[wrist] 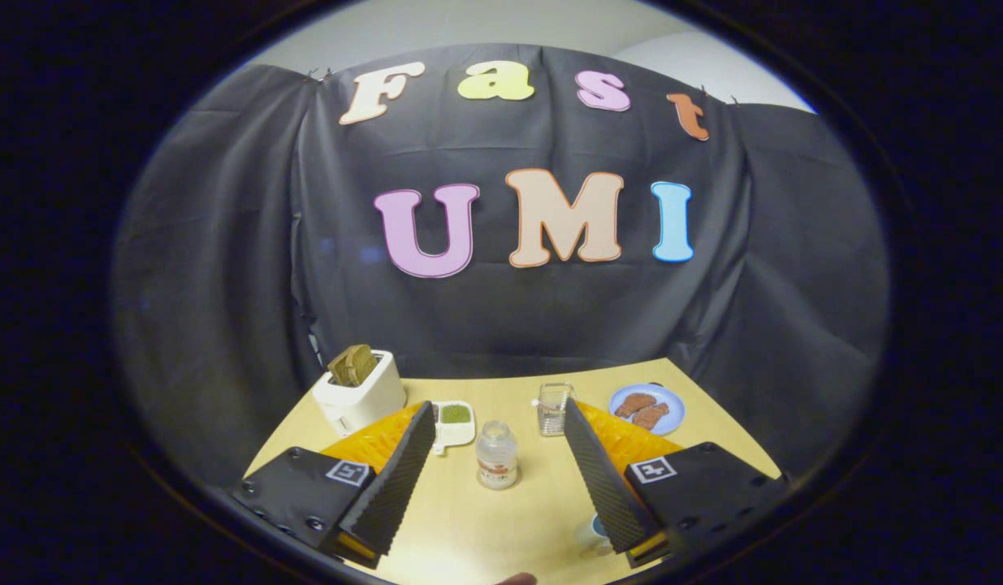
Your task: Take the bottle from table, then pour the juice into the cup, finally place the bottle on the coaster
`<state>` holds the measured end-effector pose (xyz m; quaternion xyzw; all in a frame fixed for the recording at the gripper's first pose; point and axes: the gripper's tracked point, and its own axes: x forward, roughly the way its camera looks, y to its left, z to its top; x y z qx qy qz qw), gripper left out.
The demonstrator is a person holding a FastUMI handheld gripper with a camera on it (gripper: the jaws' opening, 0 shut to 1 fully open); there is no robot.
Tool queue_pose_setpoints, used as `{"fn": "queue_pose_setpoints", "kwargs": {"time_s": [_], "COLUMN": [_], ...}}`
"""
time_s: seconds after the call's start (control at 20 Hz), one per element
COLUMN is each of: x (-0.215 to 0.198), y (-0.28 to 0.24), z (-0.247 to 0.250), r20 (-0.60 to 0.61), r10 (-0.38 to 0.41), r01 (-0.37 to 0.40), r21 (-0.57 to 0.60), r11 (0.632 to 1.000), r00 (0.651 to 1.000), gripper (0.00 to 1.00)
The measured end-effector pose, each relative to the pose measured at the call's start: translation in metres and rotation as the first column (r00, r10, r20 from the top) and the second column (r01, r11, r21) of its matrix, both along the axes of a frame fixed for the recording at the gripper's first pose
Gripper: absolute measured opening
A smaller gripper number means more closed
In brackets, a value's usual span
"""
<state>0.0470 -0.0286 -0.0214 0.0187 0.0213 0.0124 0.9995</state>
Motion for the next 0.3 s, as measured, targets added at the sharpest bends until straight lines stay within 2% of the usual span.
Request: {"fn": "queue_pose_setpoints", "kwargs": {"time_s": [0.3], "x": [-0.0103], "y": [-0.0078], "z": [0.0046], "r20": [0.015], "r10": [0.000], "r01": [-0.001], "r21": [0.034], "r11": [0.999], "r00": [1.000], "gripper": [0.99]}}
